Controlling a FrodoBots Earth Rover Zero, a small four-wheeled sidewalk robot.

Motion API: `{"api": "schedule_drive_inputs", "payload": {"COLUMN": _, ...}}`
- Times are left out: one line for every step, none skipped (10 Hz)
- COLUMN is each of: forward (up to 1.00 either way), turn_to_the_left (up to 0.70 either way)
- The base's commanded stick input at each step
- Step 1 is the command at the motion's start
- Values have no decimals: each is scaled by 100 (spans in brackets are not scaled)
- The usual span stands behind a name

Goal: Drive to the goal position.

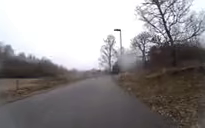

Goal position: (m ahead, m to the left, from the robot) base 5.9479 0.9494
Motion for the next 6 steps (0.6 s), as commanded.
{"api": "schedule_drive_inputs", "payload": {"forward": 70, "turn_to_the_left": 0}}
{"api": "schedule_drive_inputs", "payload": {"forward": 70, "turn_to_the_left": 0}}
{"api": "schedule_drive_inputs", "payload": {"forward": 70, "turn_to_the_left": 0}}
{"api": "schedule_drive_inputs", "payload": {"forward": 70, "turn_to_the_left": 0}}
{"api": "schedule_drive_inputs", "payload": {"forward": 70, "turn_to_the_left": 0}}
{"api": "schedule_drive_inputs", "payload": {"forward": 70, "turn_to_the_left": 0}}
